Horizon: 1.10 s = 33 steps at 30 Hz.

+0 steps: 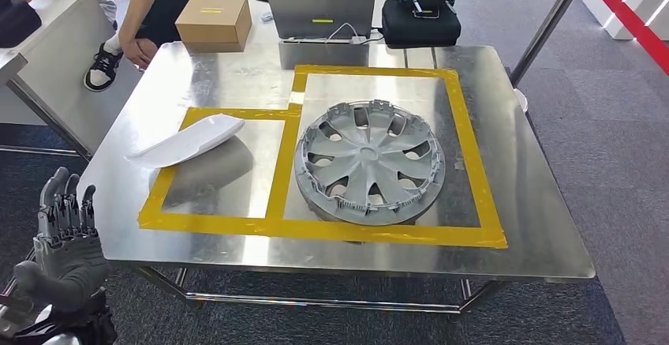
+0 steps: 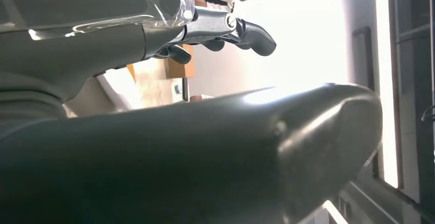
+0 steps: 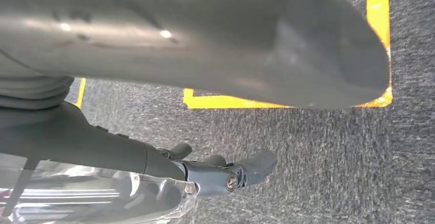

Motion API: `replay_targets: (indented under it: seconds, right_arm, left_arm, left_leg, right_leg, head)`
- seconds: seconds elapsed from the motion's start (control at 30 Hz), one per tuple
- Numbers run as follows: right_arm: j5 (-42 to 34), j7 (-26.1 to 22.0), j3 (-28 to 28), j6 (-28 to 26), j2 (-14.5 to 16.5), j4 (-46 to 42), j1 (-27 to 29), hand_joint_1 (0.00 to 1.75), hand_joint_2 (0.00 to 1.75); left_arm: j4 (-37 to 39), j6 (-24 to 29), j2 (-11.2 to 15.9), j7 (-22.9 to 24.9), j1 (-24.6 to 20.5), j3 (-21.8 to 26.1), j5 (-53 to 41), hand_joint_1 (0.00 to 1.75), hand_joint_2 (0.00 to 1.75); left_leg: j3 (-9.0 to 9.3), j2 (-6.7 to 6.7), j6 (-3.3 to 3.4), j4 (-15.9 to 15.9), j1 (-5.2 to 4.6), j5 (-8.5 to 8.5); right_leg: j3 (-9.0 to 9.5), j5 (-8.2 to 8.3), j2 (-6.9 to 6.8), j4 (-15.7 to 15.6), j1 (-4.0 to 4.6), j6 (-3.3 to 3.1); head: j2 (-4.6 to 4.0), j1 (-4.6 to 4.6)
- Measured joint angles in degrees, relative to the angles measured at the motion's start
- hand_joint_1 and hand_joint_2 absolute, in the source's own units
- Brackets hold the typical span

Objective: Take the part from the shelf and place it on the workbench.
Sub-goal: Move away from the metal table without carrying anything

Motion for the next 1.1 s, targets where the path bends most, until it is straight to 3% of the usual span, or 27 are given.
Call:
replay_targets:
  seconds: [0.07, 0.13, 0.17, 0.2, 0.23, 0.27, 0.3, 0.37, 0.4, 0.47, 0.5, 0.53, 0.57, 0.63, 0.67, 0.7, 0.73, 0.77, 0.83, 0.87, 0.9, 0.93, 1.0, 1.03, 1.1]
  right_arm:
    - [0.0, -0.6, 0.0, 0.1, 0.3, 0.0, -0.1, 0.00, 0.00]
    - [0.0, -1.1, 0.1, 0.2, 0.4, 0.0, -0.2, 0.00, 0.00]
    - [0.0, -1.3, 0.1, 0.3, 0.5, 0.0, -0.2, 0.00, 0.00]
    - [0.0, -1.4, 0.1, 0.3, 0.6, 0.0, -0.2, 0.00, 0.00]
    - [0.0, -1.5, 0.2, 0.4, 0.6, 0.0, -0.2, 0.00, 0.00]
    - [0.0, -1.5, 0.2, 0.4, 0.6, 0.0, -0.2, 0.00, 0.00]
    - [-0.1, -1.5, 0.2, 0.4, 0.7, 0.0, -0.2, 0.00, 0.00]
    - [-0.4, -1.5, 0.3, 0.4, 0.7, 0.0, -0.3, 0.00, 0.00]
    - [-0.6, -1.5, 0.4, 0.4, 0.7, 0.0, -0.3, 0.00, 0.00]
    - [-0.8, -1.5, 0.4, 0.4, 0.8, 0.0, -0.3, 0.00, 0.00]
    - [-0.8, -1.5, 0.4, 0.4, 0.8, 0.0, -0.3, 0.00, 0.00]
    - [-0.8, -1.5, 0.4, 0.4, 0.9, 0.0, -0.2, 0.00, 0.00]
    - [-0.8, -1.5, 0.5, 0.4, 0.9, 0.0, -0.1, 0.00, 0.00]
    - [-0.6, -1.7, 0.7, 0.4, 1.0, 0.0, 0.0, 0.00, 0.00]
    - [-0.4, -1.8, 0.8, 0.4, 1.0, 0.0, 0.0, 0.00, 0.00]
    - [-0.4, -1.9, 0.9, 0.4, 1.0, 0.0, 0.0, 0.00, 0.00]
    - [-0.8, -1.9, 1.1, 0.4, 1.0, 0.0, 0.0, 0.00, 0.00]
    - [-1.5, -1.9, 1.5, 0.3, 1.0, 0.0, 0.0, 0.00, 0.00]
    - [-3.0, -2.0, 2.4, 0.3, 0.9, 0.0, -0.2, 0.00, 0.00]
    - [-3.3, -2.0, 2.9, 0.2, 0.8, 0.0, -0.3, 0.00, 0.00]
    - [-3.5, -2.0, 3.2, 0.2, 0.7, 0.0, -0.5, 0.00, 0.00]
    - [-3.6, -2.0, 3.5, 0.2, 0.7, 0.0, -0.5, 0.00, 0.00]
    - [-3.5, -1.9, 3.9, 0.3, 0.9, 0.0, -0.5, 0.00, 0.00]
    - [-3.5, -1.9, 4.0, 0.4, 1.0, 0.1, -0.4, 0.00, 0.00]
    - [-3.2, -1.5, 4.2, 0.8, 1.3, 0.1, -0.4, 0.00, 0.00]
  left_arm:
    - [1.2, 0.0, 0.3, 0.0, 0.3, -0.2, -0.2, 0.00, 0.00]
    - [2.9, 0.0, 0.5, 0.0, 0.5, -0.4, -0.8, 0.00, 0.00]
    - [3.7, 0.0, 0.6, 0.0, 0.7, -0.6, -1.1, 0.00, 0.00]
    - [4.6, 0.0, 0.6, 0.0, 0.8, -0.7, -1.3, 0.00, 0.00]
    - [5.5, 0.0, 0.6, 0.0, 0.9, -0.8, -1.4, 0.00, 0.00]
    - [6.3, 0.0, 0.6, 0.0, 0.9, -1.0, -1.6, 0.00, 0.00]
    - [7.2, 0.0, 0.7, 0.0, 0.8, -1.1, -1.7, 0.00, 0.00]
    - [9.1, 0.1, 0.9, 0.0, 0.5, -1.5, -1.9, 0.00, 0.00]
    - [10.3, 0.3, 1.1, 0.0, 0.2, -1.6, -1.9, 0.00, 0.00]
    - [13.2, 0.5, 1.5, 0.0, -0.2, -2.0, -2.0, 0.00, 0.00]
    - [14.8, 0.6, 1.6, 0.0, -0.5, -2.1, -2.1, 0.00, 0.00]
    - [16.5, 0.7, 1.8, 0.0, -0.8, -2.2, -2.2, 0.00, 0.00]
    - [18.2, 0.9, 1.9, 0.0, -1.1, -2.3, -2.3, 0.00, 0.00]
    - [21.6, 1.5, 2.2, 0.0, -1.6, -2.5, -2.4, 0.00, 0.00]
    - [23.3, 1.8, 2.3, 0.0, -1.7, -2.6, -2.5, 0.00, 0.00]
    - [25.0, 1.9, 2.5, 0.3, -1.7, -2.6, -2.4, 0.00, 0.00]
    - [26.6, 2.0, 2.6, 0.7, -1.8, -2.7, -2.4, 0.00, 0.00]
    - [28.6, 2.2, 2.8, 1.0, -2.1, -2.7, -2.6, 0.00, 0.00]
    - [33.3, 3.2, 3.2, 1.0, -2.9, -3.1, -3.7, 0.00, 0.00]
    - [35.6, 3.8, 3.3, 0.7, -3.3, -3.3, -4.2, 0.00, 0.00]
    - [37.6, 4.4, 3.4, 0.6, -3.6, -3.6, -4.3, 0.00, 0.00]
    - [39.3, 5.0, 3.5, 0.4, -3.8, -4.0, -3.9, 0.00, 0.00]
    - [43.3, 6.1, 3.9, 0.3, -4.5, -5.1, -3.5, 0.00, 0.00]
    - [46.0, 6.3, 4.1, 0.3, -5.0, -5.7, -3.8, 0.00, 0.00]
    - [53.2, 5.6, 4.4, 0.3, -6.5, -6.4, -5.2, 0.00, 0.00]
  left_leg:
    - [-1.38, -0.17, -0.70, 3.6, 0.28, -4.03]
    - [-3.29, -0.23, -1.24, 10.5, 0.59, -9.18]
    - [-3.79, -0.23, -1.39, 13.4, 0.75, -10.38]
    - [-3.57, -0.22, -1.47, 15.0, 0.90, -10.30]
    - [-2.35, -0.22, -1.48, 14.5, 1.04, -9.07]
    - [-0.13, -0.22, -1.44, 12.1, 1.14, -7.40]
    - [2.89, -0.23, -1.37, 8.2, 1.22, -6.13]
    - [8.65, -0.35, -1.08, -0.1, 1.11, -5.72]
    - [10.05, -0.44, -0.88, -2.6, 0.97, -6.16]
    - [9.91, -0.54, -0.05, -3.8, 0.73, -6.21]
    - [9.32, -0.41, 0.52, -3.8, 0.72, -5.74]
    - [8.69, -0.27, 1.19, -3.8, 0.72, -5.07]
    - [7.92, -0.10, 1.77, -3.8, 0.74, -4.31]
    - [6.17, 0.09, 2.39, -3.8, 0.45, -2.84]
    - [5.32, 0.18, 2.50, -3.7, 0.27, -2.13]
    - [4.48, 0.26, 2.55, -3.6, 0.11, -1.44]
    - [3.61, 0.32, 2.56, -3.4, -0.01, -0.81]
    - [2.79, 0.35, 2.51, -3.1, -0.10, -0.24]
    - [1.26, 0.36, 2.26, -2.4, -0.24, 0.69]
    - [0.68, 0.38, 2.05, -2.1, -0.31, 1.11]
    - [0.21, 0.43, 1.79, -1.9, -0.34, 1.53]
    - [-0.21, 0.48, 1.50, -1.7, -0.35, 2.01]
    - [-0.97, 0.37, 0.85, -1.6, -0.33, 2.61]
    - [-1.49, 0.17, 0.43, -1.0, -0.26, 1.69]
    - [-3.06, -0.20, -0.48, 3.2, 0.11, -3.23]
  right_leg:
    - [-1.16, 1.14, -0.23, -0.1, -0.18, -0.73]
    - [-2.70, 2.33, -0.33, 0.0, -0.18, -0.91]
    - [-3.53, 2.97, -0.37, 0.0, -0.18, -0.86]
    - [-4.35, 3.62, -0.39, 0.0, -0.18, -0.76]
    - [-5.12, 4.26, -0.40, 0.1, -0.19, -0.61]
    - [-5.81, 4.88, -0.40, 0.1, -0.21, -0.43]
    - [-6.34, 5.45, -0.39, 0.1, -0.23, -0.20]
    - [-7.12, 6.56, -0.36, 0.2, -0.12, 0.45]
    - [-7.38, 7.12, -0.37, 0.2, -0.10, 0.84]
    - [-7.79, 8.18, -0.39, -0.1, -0.22, 1.69]
    - [-8.12, 7.95, -0.37, 0.1, -0.36, 2.02]
    - [-8.66, 6.64, -0.34, 1.0, -0.44, 2.25]
    - [-9.51, 4.13, -0.28, 3.2, -0.45, 2.38]
    - [-11.43, -1.99, -0.20, 10.4, -0.33, 2.44]
    - [-12.02, -3.75, -0.18, 14.1, -0.26, 2.42]
    - [-11.92, -4.00, -0.17, 16.6, -0.20, 2.32]
    - [-10.89, -2.98, -0.17, 17.2, -0.13, 2.13]
    - [-8.80, -1.33, -0.17, 15.6, -0.02, 1.86]
    - [-2.39, 0.67, -0.13, 7.4, 0.35, 1.18]
    - [0.43, 0.50, -0.11, 3.1, 0.52, 0.92]
    - [2.13, -0.06, -0.10, 0.0, 0.70, 0.74]
    - [2.69, -0.50, -0.10, -1.6, 0.87, 0.58]
    - [1.76, 0.06, -0.22, -2.0, 0.79, -0.09]
    - [1.11, 0.68, -0.31, -2.1, 0.66, -0.58]
    - [-0.41, 2.10, -0.48, -2.2, 0.40, -1.19]
  head:
    - [0.00, -0.25]
    - [0.00, -0.45]
    - [0.00, -0.45]
    - [0.00, -0.46]
    - [0.00, -0.45]
    - [0.00, -0.47]
    - [0.00, -0.48]
    - [0.00, -0.47]
    - [0.00, -0.48]
    - [0.00, -0.46]
    - [0.00, -0.47]
    - [0.00, -0.36]
    - [0.00, -0.28]
    - [0.00, -0.11]
    - [0.00, -0.12]
    - [0.00, -0.13]
    - [0.00, -0.15]
    - [0.00, -0.15]
    - [0.00, -0.14]
    - [0.00, -0.18]
    - [0.00, -0.17]
    - [0.00, -0.19]
    - [0.00, -0.07]
    - [0.00, -0.14]
    - [0.00, -0.33]
